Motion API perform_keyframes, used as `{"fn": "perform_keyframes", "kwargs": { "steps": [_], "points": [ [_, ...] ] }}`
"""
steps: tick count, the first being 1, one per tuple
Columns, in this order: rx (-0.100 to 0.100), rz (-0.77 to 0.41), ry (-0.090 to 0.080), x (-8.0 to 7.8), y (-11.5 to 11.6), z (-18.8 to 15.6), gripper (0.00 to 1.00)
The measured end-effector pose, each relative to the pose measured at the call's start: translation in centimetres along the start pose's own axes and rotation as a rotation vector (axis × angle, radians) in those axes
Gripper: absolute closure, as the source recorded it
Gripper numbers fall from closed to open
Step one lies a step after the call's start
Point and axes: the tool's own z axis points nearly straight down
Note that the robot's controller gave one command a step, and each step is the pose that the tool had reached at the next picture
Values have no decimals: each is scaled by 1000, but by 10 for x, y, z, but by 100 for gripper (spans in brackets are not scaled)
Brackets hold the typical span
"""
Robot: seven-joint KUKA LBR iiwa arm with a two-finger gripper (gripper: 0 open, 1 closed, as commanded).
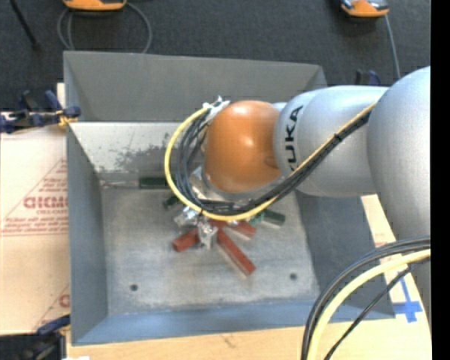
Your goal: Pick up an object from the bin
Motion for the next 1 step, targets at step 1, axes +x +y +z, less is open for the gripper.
{"fn": "perform_keyframes", "kwargs": {
  "steps": [1],
  "points": [
    [-4, -469, 4, 30, 10, 14, 100]
  ]
}}
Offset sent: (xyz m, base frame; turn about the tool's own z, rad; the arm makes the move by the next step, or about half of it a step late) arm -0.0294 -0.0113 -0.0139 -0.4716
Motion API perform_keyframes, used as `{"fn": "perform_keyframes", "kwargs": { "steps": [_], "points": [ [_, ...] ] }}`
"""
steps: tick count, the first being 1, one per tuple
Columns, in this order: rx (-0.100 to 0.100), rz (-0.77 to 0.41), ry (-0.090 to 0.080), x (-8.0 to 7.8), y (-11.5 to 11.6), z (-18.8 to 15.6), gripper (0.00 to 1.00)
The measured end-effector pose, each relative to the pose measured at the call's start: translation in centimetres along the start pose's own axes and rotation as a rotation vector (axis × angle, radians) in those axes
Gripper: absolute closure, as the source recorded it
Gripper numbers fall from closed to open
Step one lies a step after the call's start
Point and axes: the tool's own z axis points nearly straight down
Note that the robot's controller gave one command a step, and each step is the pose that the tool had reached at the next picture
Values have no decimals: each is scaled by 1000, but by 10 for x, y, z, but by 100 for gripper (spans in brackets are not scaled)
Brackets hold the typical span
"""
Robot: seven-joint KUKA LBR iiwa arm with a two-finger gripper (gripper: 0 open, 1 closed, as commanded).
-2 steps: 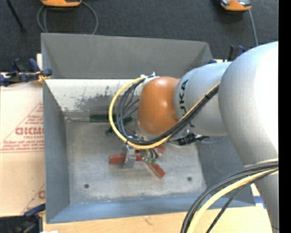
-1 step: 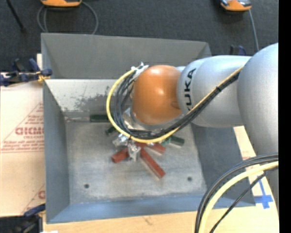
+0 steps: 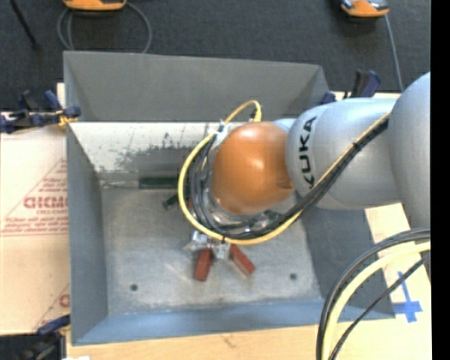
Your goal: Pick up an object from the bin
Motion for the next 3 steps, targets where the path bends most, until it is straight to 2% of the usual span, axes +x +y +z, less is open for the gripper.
{"fn": "perform_keyframes", "kwargs": {
  "steps": [1, 2, 3],
  "points": [
    [10, -195, -4, 0, -32, -125, 100],
    [1, -194, -3, 0, -29, -121, 0],
    [4, -372, -6, -13, -43, 1, 0]
  ]
}}
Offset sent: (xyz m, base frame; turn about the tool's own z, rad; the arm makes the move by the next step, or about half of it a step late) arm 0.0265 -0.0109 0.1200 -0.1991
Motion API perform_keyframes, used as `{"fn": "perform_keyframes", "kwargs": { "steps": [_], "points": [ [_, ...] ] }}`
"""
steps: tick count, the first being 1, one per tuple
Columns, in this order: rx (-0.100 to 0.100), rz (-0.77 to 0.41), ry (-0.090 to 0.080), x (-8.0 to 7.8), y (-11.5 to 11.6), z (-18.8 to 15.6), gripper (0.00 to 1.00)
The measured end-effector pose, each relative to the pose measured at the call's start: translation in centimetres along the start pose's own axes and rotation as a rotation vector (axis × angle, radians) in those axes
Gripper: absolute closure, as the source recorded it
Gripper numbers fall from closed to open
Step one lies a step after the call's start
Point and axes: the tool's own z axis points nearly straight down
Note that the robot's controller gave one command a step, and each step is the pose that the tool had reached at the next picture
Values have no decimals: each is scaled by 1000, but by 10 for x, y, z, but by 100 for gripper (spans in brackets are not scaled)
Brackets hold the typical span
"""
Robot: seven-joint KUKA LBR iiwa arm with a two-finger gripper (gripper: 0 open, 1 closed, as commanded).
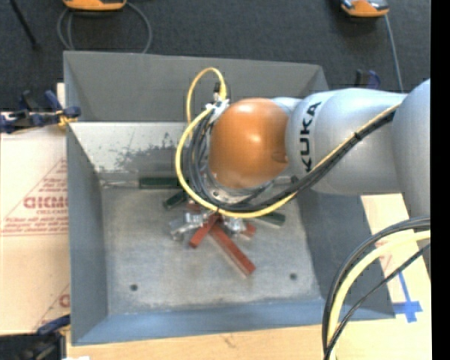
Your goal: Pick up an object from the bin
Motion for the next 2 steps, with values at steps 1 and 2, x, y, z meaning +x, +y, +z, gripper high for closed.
{"fn": "perform_keyframes", "kwargs": {
  "steps": [1, 2],
  "points": [
    [0, -35, 5, 41, 0, -3, 0],
    [-1, -33, 2, 38, 0, -3, 100]
  ]
}}
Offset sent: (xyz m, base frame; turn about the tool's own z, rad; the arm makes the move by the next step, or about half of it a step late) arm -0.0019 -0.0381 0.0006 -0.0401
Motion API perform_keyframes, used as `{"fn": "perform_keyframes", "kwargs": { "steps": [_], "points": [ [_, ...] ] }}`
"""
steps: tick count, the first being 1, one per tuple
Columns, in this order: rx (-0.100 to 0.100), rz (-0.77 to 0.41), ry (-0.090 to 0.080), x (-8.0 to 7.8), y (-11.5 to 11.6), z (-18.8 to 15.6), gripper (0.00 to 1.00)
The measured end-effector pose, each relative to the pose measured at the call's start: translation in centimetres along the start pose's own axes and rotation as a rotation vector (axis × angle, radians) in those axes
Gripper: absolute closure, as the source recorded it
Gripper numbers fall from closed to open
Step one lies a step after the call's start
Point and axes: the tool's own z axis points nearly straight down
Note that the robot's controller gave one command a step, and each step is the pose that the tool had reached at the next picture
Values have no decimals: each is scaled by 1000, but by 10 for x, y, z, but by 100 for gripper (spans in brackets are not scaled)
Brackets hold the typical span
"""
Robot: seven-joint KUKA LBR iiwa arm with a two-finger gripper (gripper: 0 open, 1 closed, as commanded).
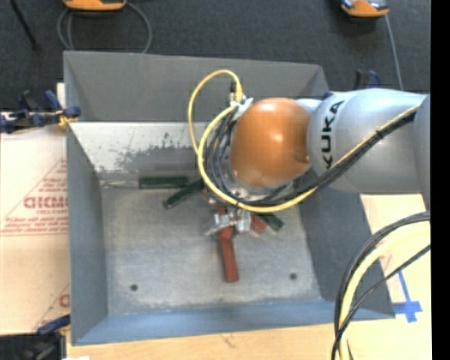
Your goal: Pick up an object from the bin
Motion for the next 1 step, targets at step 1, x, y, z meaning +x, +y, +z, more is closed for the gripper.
{"fn": "perform_keyframes", "kwargs": {
  "steps": [1],
  "points": [
    [-2, -491, 3, 68, -21, 1, 100]
  ]
}}
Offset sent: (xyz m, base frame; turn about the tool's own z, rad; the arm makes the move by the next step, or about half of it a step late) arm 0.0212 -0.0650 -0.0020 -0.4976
